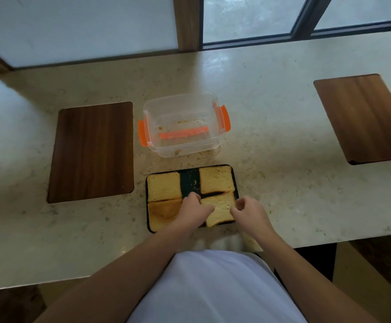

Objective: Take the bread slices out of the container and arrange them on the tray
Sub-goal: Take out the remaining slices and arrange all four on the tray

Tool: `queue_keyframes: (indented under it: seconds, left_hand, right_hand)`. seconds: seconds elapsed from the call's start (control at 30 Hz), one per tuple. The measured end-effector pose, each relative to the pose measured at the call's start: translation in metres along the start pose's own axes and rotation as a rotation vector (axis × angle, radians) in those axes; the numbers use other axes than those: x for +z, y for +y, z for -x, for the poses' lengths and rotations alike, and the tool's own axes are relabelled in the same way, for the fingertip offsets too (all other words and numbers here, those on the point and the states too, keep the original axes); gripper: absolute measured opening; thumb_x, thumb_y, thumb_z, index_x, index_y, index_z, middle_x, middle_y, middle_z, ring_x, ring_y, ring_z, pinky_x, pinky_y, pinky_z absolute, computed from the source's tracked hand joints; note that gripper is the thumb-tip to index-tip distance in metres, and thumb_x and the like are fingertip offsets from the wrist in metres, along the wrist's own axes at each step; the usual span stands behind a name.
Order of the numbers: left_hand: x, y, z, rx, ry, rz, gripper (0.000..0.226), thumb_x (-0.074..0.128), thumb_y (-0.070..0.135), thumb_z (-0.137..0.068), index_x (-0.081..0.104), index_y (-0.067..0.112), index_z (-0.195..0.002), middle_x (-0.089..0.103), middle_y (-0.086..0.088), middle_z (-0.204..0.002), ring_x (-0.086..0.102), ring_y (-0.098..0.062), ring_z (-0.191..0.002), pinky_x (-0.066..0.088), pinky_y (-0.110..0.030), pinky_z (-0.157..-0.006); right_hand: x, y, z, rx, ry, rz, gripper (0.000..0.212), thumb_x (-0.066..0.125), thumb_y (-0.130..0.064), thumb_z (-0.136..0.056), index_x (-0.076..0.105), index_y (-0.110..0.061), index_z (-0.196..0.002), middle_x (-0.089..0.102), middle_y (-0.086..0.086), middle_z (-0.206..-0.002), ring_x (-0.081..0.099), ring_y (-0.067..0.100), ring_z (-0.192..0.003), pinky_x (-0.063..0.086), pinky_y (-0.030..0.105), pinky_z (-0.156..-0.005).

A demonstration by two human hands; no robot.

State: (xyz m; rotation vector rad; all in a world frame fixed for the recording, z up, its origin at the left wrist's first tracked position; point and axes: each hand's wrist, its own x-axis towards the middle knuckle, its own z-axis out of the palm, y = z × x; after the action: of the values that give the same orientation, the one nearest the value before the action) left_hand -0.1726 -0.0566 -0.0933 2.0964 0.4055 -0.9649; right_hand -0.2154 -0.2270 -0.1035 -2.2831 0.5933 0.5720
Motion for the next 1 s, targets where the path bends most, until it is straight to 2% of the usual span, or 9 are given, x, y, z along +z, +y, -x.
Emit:
queue_keyframes:
  seconds: [0.1, 0.27, 0.33, 0.43, 0.57, 0.67, 0.77, 0.9, 1.0]
  left_hand:
    - [0.001, 0.005, 0.002, -0.161, -0.107, 0.207, 0.072, 0.069, 0.026, -0.088, 0.035, 0.009, -0.149, 0.048, -0.011, -0.14, 0.053, -0.025, -0.122, 0.054, -0.035, -0.091]
    - [0.0, 0.01, -0.003, -0.131, -0.068, 0.304, 0.066, 0.067, 0.023, -0.091, 0.04, 0.008, -0.149, 0.05, -0.012, -0.143, 0.052, -0.026, -0.125, 0.053, -0.036, -0.096]
    - [0.0, 0.009, -0.004, -0.127, -0.073, 0.306, 0.064, 0.067, 0.023, -0.091, 0.042, 0.009, -0.148, 0.051, -0.01, -0.138, 0.053, -0.025, -0.123, 0.052, -0.038, -0.097]
    - [0.002, 0.006, -0.004, -0.116, -0.08, 0.284, 0.063, 0.065, 0.025, -0.092, 0.041, 0.01, -0.148, 0.051, -0.007, -0.132, 0.053, -0.024, -0.12, 0.053, -0.039, -0.098]
    - [0.002, 0.004, -0.004, -0.117, -0.106, 0.302, 0.065, 0.065, 0.024, -0.093, 0.039, 0.011, -0.151, 0.048, -0.011, -0.145, 0.052, -0.025, -0.125, 0.052, -0.039, -0.101]
    - [-0.002, 0.006, -0.003, -0.142, -0.12, 0.362, 0.052, 0.065, 0.019, -0.093, 0.047, 0.009, -0.141, 0.052, -0.012, -0.141, 0.055, -0.024, -0.122, 0.053, -0.037, -0.099]
    - [-0.007, 0.007, -0.003, -0.143, -0.132, 0.403, 0.033, 0.064, 0.018, -0.094, 0.053, 0.013, -0.124, 0.055, -0.012, -0.136, 0.057, -0.023, -0.114, 0.055, -0.034, -0.09]
    - [-0.007, 0.005, -0.005, -0.094, -0.131, 0.342, 0.062, 0.063, 0.023, -0.094, 0.04, 0.013, -0.15, 0.049, -0.009, -0.145, 0.053, -0.024, -0.125, 0.053, -0.036, -0.093]
    - [-0.004, 0.005, -0.006, -0.062, -0.14, 0.3, 0.066, 0.062, 0.026, -0.093, 0.036, 0.013, -0.153, 0.05, -0.004, -0.131, 0.054, -0.021, -0.116, 0.053, -0.034, -0.09]
  right_hand:
    - [0.004, -0.006, 0.0, -0.001, -0.023, 0.013, 0.015, 0.062, -0.025, -0.087, 0.06, -0.015, -0.098, 0.061, 0.001, -0.094, 0.059, 0.012, -0.079, 0.051, 0.031, -0.063]
    - [0.005, -0.01, 0.001, 0.023, -0.035, 0.025, 0.021, 0.061, -0.024, -0.086, 0.061, -0.008, -0.098, 0.062, 0.015, -0.094, 0.06, 0.022, -0.077, 0.052, 0.038, -0.065]
    - [0.004, -0.008, 0.001, 0.032, -0.043, 0.026, 0.022, 0.06, -0.026, -0.086, 0.059, -0.009, -0.1, 0.064, 0.013, -0.095, 0.056, 0.017, -0.072, 0.046, 0.034, -0.059]
    - [0.003, -0.005, 0.0, 0.032, -0.053, 0.014, 0.038, 0.059, -0.026, -0.086, 0.056, -0.01, -0.121, 0.063, 0.007, -0.099, 0.056, 0.012, -0.073, 0.037, 0.026, -0.053]
    - [0.004, -0.007, 0.001, -0.009, -0.051, 0.092, 0.047, 0.058, -0.025, -0.088, 0.052, -0.009, -0.132, 0.062, 0.008, -0.107, 0.06, 0.018, -0.084, 0.045, 0.029, -0.06]
    - [0.005, -0.01, 0.0, -0.038, -0.055, 0.222, 0.035, 0.056, -0.026, -0.089, 0.056, -0.009, -0.12, 0.059, 0.008, -0.111, 0.058, 0.02, -0.089, 0.055, 0.037, -0.073]
    - [0.004, -0.015, -0.002, -0.081, -0.01, 0.303, 0.032, 0.054, -0.028, -0.09, 0.054, -0.013, -0.119, 0.058, 0.005, -0.108, 0.058, 0.02, -0.086, 0.054, 0.036, -0.068]
    - [0.001, -0.022, -0.006, -0.155, 0.005, 0.416, 0.043, 0.05, -0.03, -0.094, 0.047, -0.019, -0.135, 0.059, 0.008, -0.119, 0.061, 0.023, -0.087, 0.052, 0.034, -0.063]
    - [0.001, -0.023, -0.008, -0.152, -0.009, 0.479, 0.038, 0.048, -0.031, -0.094, 0.048, -0.019, -0.131, 0.058, 0.007, -0.114, 0.059, 0.022, -0.081, 0.047, 0.032, -0.057]
